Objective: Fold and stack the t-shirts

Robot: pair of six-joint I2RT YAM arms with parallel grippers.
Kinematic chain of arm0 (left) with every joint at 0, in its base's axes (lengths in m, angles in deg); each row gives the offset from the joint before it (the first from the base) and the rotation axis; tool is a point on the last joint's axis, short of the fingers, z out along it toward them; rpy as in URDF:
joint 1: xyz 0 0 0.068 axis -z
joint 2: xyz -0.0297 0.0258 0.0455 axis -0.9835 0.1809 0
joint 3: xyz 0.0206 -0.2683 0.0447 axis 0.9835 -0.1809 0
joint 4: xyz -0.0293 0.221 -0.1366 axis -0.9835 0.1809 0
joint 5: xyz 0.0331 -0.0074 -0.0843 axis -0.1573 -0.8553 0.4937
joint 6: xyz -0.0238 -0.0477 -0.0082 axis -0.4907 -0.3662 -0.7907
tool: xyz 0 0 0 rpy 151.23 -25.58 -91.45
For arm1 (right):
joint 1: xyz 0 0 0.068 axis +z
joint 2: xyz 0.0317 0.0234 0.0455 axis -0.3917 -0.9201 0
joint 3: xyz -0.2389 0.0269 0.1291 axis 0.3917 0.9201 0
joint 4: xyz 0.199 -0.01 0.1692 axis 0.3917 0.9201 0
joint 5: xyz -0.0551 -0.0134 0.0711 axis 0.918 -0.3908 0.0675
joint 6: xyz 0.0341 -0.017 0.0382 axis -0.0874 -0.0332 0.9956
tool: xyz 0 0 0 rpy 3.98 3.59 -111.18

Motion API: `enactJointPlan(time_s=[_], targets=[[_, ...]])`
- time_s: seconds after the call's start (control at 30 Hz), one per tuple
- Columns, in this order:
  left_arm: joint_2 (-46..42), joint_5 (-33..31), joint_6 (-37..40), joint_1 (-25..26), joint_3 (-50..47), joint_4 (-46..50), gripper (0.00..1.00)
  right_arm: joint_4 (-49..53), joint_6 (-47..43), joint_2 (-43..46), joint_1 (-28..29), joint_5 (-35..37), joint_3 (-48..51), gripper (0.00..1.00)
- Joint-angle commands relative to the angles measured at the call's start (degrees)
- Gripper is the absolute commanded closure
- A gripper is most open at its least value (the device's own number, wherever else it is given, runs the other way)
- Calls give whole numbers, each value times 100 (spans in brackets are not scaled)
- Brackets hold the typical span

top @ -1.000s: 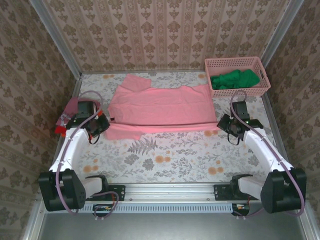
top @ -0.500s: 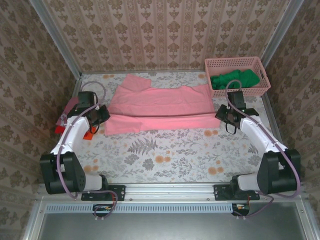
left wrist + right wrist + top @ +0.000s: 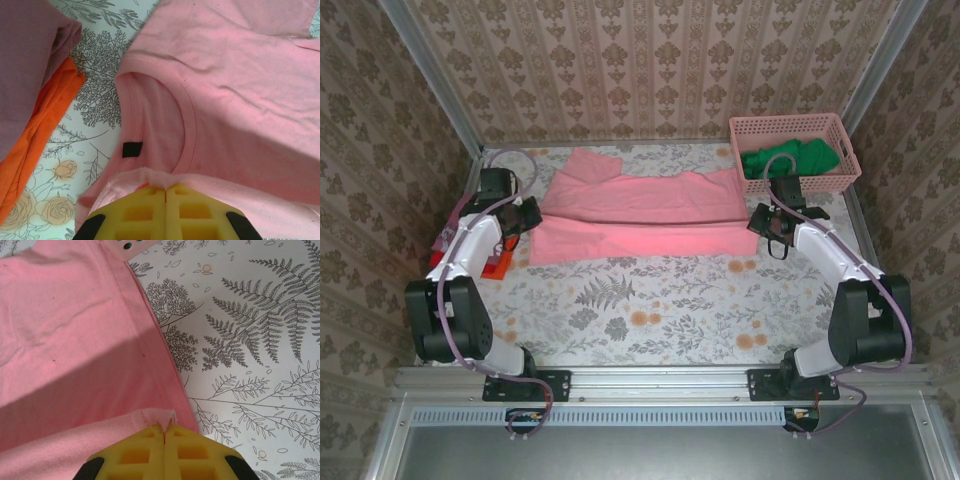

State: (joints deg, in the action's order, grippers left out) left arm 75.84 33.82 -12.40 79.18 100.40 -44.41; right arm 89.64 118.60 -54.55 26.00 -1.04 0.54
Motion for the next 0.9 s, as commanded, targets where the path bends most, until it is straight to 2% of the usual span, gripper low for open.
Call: enactJointPlan(time_s=[0.0, 0.47, 0.87], targets=[[153, -52, 189, 10, 214, -41, 100, -84, -100, -150, 15, 179, -203, 100], [669, -138, 138, -3, 270, -267, 100, -221, -165, -581, -8, 229, -428, 100], [803, -288, 149, -60, 354, -211, 100, -206, -356, -1204, -22, -13, -830, 100]])
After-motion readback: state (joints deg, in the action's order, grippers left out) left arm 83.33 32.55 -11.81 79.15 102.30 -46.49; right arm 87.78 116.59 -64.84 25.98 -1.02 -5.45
